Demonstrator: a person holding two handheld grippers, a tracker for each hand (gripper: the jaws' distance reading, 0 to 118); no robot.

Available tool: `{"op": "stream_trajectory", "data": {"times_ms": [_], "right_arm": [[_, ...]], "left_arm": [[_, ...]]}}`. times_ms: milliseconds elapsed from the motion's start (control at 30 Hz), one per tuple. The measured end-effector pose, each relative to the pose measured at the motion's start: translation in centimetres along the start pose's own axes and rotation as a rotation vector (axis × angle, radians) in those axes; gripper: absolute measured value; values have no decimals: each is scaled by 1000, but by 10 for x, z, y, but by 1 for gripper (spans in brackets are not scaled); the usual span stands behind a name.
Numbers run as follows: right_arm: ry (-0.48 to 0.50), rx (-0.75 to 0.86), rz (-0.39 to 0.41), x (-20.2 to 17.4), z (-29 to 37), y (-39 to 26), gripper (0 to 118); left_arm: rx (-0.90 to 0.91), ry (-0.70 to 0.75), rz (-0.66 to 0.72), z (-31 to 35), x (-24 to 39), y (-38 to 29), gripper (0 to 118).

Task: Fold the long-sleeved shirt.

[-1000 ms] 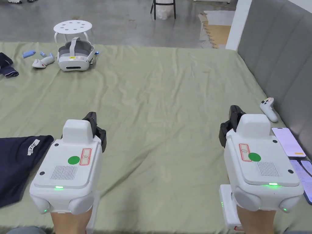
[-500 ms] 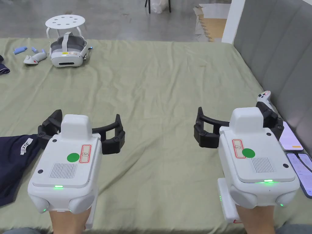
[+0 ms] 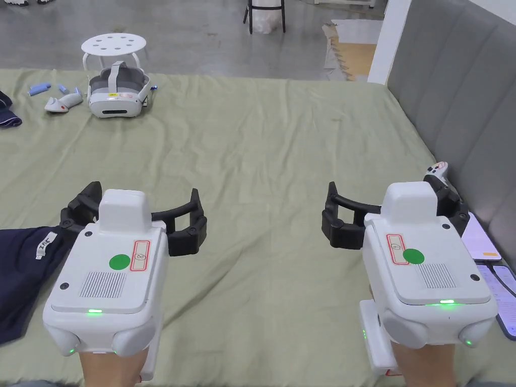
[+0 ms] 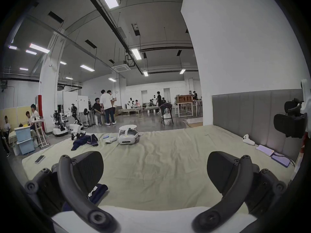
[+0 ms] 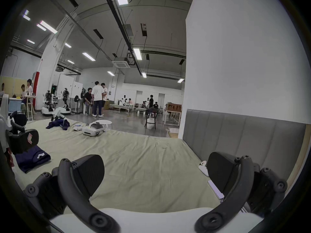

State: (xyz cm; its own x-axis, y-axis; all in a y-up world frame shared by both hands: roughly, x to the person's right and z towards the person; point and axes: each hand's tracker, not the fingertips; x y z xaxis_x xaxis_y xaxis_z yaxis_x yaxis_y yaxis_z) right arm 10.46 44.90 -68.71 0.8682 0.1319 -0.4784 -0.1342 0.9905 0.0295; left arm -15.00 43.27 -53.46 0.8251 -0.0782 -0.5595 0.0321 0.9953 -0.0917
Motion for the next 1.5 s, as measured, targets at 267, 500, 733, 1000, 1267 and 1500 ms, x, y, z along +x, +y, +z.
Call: {"op": "stream_trajectory", "data": {"times_ms": [267,500,733,1000,1267,1500], "right_arm": [[-3,4,-3,6,2,2,118],[-8,15,-11,10,9,4,118],[6,13,24,11,15,6,118],[15,27,5,14,17,9,118],[18,8,5,14,16,8,118],[17,7,10,10,13,10,118]], "left_arm": [[3,-12,1,3,4,3,111],[2,-36,7,8,9,8,111],[19,-27,24,8,11,15,111],[29,-27,23,9,12,18,111],[30,-18,19,10,9,15,111],[24,-18,31,11,7,15,111]]}}
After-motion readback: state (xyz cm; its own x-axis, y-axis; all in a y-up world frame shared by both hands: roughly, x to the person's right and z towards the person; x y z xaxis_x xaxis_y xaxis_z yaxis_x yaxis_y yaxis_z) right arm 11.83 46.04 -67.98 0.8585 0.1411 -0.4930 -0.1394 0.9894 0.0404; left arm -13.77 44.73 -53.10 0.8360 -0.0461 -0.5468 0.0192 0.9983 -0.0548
